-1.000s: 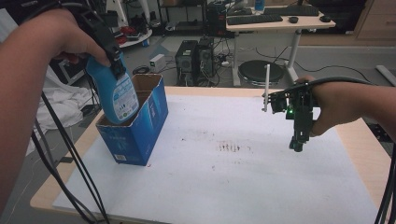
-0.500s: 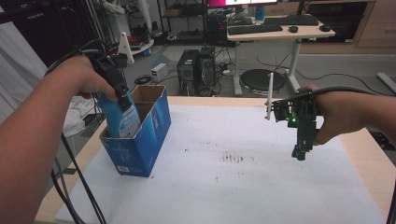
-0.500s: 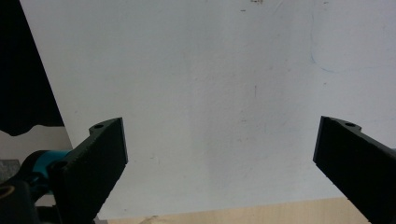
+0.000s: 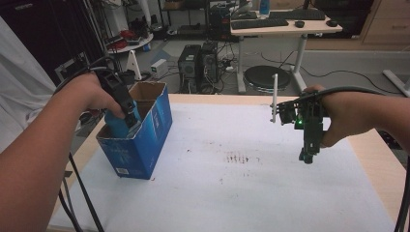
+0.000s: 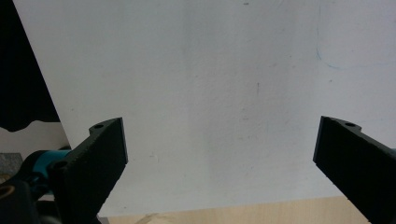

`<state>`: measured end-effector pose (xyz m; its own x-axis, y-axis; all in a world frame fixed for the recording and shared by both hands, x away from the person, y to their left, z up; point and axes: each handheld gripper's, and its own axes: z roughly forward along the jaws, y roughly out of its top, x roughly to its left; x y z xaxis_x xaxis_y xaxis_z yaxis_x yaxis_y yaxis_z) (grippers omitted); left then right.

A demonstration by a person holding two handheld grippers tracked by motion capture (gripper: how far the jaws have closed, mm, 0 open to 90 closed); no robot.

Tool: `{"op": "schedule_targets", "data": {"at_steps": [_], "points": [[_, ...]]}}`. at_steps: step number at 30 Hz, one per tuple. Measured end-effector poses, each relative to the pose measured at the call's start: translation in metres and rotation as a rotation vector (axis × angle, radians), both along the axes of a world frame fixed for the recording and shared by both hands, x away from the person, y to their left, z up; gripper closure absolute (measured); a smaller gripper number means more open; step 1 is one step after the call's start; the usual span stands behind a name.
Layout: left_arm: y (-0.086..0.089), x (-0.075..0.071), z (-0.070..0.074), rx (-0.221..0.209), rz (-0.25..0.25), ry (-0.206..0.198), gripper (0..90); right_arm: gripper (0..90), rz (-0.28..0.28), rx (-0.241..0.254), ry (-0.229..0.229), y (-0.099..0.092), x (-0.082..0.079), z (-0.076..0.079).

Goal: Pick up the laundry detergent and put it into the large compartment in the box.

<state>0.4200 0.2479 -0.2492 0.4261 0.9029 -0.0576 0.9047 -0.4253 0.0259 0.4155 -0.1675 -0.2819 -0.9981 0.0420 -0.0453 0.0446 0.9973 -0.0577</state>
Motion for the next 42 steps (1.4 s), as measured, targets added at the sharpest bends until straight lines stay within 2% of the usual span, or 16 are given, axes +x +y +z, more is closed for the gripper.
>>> {"op": "schedule_targets", "data": {"at_steps": [4,8,11,19,29,35,36,39,40,42], "points": [[0.0,0.002,-0.007,0.006,-0.022,0.006,40.3,1.9,0.003,-0.002,-0.001,0.001,0.0,-0.001],[-0.001,0.004,-0.012,0.03,-0.079,-0.002,40.2,1.9,0.002,-0.005,0.001,0.0,0.001,-0.002],[-0.001,0.005,-0.016,0.034,-0.095,-0.002,40.2,1.9,0.0,-0.006,0.005,0.0,0.002,-0.003],[-0.004,0.008,-0.026,0.053,-0.202,-0.017,40.1,1.9,-0.003,-0.005,0.006,-0.003,0.003,-0.007],[-0.003,0.01,-0.041,0.052,-0.311,0.012,39.9,1.9,-0.001,-0.011,0.012,-0.002,0.005,-0.011],[0.001,0.009,-0.042,0.039,-0.305,0.007,39.9,1.9,-0.004,-0.017,0.014,0.0,0.005,-0.013],[0.001,0.008,-0.043,0.027,-0.287,-0.004,39.9,1.9,-0.007,-0.016,0.015,0.0,0.005,-0.013],[0.003,0.009,-0.042,0.032,-0.299,0.007,39.7,1.9,-0.002,-0.012,0.015,0.002,0.005,-0.013],[0.002,0.008,-0.043,0.024,-0.284,-0.001,39.6,1.9,-0.001,-0.013,0.016,0.002,0.004,-0.013],[0.003,0.008,-0.043,0.026,-0.285,0.002,39.5,1.9,0.002,-0.018,0.015,0.002,0.004,-0.013]]}}
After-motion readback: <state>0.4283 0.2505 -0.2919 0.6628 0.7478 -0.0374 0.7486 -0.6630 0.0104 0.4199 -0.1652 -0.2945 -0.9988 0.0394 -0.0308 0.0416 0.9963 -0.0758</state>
